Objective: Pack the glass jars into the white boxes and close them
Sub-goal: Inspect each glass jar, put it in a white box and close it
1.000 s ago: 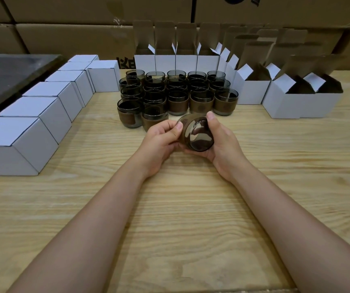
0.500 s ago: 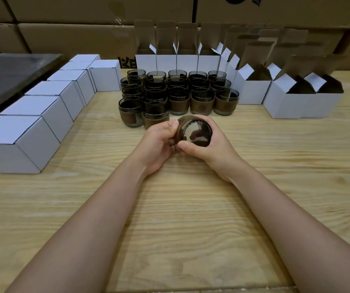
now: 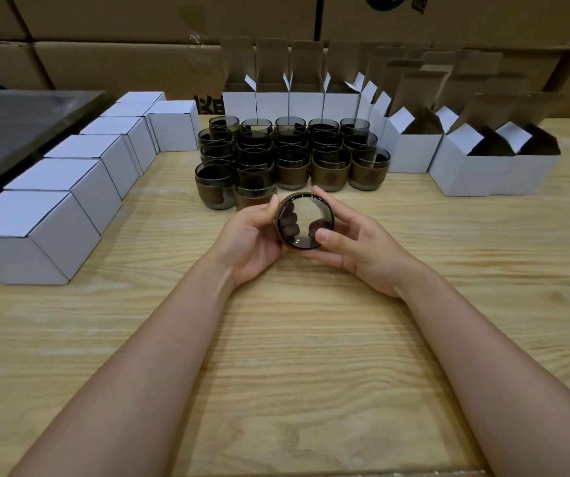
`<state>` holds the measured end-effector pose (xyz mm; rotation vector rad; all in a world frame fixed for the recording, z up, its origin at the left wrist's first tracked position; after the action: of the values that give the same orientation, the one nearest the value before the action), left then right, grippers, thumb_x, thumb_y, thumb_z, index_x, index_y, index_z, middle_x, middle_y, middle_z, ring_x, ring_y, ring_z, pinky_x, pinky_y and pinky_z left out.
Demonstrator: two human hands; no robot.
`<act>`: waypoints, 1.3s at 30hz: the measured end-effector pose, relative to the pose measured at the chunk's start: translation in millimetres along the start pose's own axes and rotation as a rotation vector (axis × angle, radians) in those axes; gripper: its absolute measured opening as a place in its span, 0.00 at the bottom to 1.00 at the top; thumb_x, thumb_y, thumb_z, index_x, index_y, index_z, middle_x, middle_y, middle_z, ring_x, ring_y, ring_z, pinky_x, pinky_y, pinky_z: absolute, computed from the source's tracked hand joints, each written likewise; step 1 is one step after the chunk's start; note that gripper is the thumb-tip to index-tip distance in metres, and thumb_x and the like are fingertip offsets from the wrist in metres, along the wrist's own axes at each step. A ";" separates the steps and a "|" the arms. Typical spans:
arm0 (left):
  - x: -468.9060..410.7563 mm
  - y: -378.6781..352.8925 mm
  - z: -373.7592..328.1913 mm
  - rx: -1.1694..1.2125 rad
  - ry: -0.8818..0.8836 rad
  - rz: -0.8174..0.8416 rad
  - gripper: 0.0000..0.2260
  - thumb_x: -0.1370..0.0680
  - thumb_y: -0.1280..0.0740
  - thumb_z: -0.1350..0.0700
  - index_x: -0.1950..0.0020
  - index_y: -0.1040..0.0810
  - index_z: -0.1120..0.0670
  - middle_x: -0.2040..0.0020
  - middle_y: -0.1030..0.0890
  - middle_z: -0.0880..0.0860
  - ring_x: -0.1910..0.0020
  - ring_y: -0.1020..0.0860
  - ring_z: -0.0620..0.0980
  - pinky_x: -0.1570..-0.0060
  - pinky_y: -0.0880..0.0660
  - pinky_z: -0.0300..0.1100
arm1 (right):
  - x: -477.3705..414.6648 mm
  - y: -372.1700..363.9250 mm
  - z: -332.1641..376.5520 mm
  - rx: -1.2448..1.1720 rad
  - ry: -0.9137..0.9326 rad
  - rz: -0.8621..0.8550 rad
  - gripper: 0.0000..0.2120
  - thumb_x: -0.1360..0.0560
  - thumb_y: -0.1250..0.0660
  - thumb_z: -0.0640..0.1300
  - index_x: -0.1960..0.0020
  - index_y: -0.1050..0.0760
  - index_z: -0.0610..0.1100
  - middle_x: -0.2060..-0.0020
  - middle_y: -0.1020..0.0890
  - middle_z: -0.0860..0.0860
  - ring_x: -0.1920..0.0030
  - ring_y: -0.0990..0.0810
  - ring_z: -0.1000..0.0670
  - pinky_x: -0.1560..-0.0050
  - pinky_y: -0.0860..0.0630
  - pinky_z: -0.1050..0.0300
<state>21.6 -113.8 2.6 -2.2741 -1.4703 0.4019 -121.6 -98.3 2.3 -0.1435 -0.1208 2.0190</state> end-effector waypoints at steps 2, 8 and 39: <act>0.3 -0.5 0.0 -0.017 0.008 0.018 0.29 0.16 0.52 0.56 0.66 0.15 0.55 0.69 0.19 0.51 0.68 0.20 0.44 0.56 0.25 0.44 | -0.5 -0.7 0.7 -0.030 0.006 0.012 0.32 0.30 0.32 0.43 0.29 0.37 0.55 0.39 0.23 0.46 0.39 0.21 0.48 0.48 0.21 0.57; -0.3 -0.3 2.6 -0.042 0.013 0.020 0.29 0.16 0.51 0.56 0.66 0.15 0.53 0.69 0.20 0.49 0.68 0.21 0.43 0.56 0.25 0.43 | -3.7 0.0 1.8 -0.016 0.038 -0.065 0.23 0.30 0.34 0.52 0.35 0.28 0.54 0.47 0.23 0.35 0.45 0.20 0.36 0.53 0.19 0.54; -0.1 -0.7 5.1 -0.098 0.040 -0.149 0.17 0.16 0.49 0.55 0.44 0.24 0.63 0.50 0.17 0.62 0.47 0.19 0.60 0.44 0.23 0.57 | -9.5 -13.9 -1.0 0.472 0.175 -0.466 0.27 0.45 0.26 0.65 0.48 0.30 0.64 0.52 0.20 0.61 0.53 0.20 0.59 0.53 0.23 0.64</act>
<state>18.7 -112.8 -1.6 -2.2143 -1.6588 0.2441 -105.0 -100.7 3.8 0.0105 0.3992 1.5136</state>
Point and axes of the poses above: each hand's wrist, its own x-axis away from the middle knuckle, its own y-axis out of the back of the hand, z = x × y, the point moved 4 cm from there along -x, towards the middle knuckle
